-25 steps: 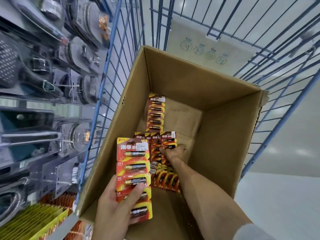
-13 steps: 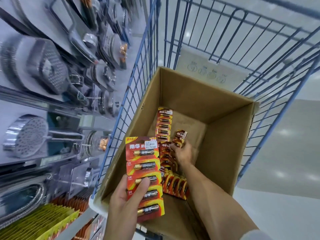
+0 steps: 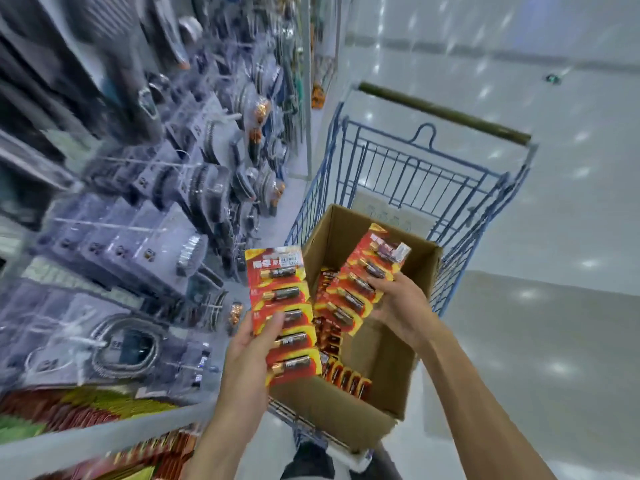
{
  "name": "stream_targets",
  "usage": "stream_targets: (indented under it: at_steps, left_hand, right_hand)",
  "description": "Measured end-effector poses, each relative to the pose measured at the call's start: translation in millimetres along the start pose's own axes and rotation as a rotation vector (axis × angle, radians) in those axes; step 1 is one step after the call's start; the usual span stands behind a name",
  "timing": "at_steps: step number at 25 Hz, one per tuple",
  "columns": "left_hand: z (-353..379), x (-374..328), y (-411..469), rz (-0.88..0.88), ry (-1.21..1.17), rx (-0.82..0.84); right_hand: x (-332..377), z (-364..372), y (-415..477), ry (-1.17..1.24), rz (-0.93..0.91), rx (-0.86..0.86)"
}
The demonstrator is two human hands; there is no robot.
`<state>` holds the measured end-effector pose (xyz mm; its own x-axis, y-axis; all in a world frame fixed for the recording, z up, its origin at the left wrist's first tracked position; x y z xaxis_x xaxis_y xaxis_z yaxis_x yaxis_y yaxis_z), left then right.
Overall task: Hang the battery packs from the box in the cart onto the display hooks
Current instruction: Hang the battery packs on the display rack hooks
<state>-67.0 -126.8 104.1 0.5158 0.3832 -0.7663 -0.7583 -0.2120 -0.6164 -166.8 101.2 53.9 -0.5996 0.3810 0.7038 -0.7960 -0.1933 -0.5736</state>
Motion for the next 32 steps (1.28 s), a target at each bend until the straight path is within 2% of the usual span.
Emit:
stream_targets:
  at_steps: [6, 10, 12, 15, 18, 25, 32]
  left_hand:
    - [-25.6, -24.3, -87.7, 0.194, -0.145, -0.034]
    - [-67.6, -3.1, -167.4, 0.303, -0.266, -0.171]
    - [-93.0, 15.5, -203.8, 0.351, -0.309, -0.238]
    - [-134.2, 41.3, -259.8, 0.395, -0.405, -0.369]
    - [-171.7, 64.2, -311.4, 0.436, -0.446, -0.473]
    - [-274.6, 119.9, -449.2, 0.57, -0.612, -0.788]
    - [-380.3, 179.7, -602.8, 0.646, -0.652, -0.987]
  right_hand:
    - [42.4, 59.9, -113.3, -0.161, -0.143, 0.177]
    - [23.7, 95.4, -170.5, -0.222, -0.161, 0.324]
    - [-5.6, 106.8, -190.7, -0.226, -0.095, 0.385]
    - [-54.5, 134.9, -222.8, -0.19, 0.101, 0.538]
    - [-95.3, 176.0, -262.8, -0.274, 0.21, 0.724]
    - [-202.1, 285.1, -364.4, -0.488, 0.26, 1.022]
    - [-322.1, 362.4, -493.6, -0.57, 0.309, 1.116]
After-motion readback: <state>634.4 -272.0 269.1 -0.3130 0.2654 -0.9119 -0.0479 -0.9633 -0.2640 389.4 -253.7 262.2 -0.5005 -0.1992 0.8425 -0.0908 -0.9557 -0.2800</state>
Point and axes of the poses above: each hand's wrist, its own y-axis towards the middle knuckle, its own z-axis out of the palm, x = y × z, the point moved 8 cm from there along y, towards the middle knuckle, and after that the axes turned 1 degree about z, right-handed, at the moved point
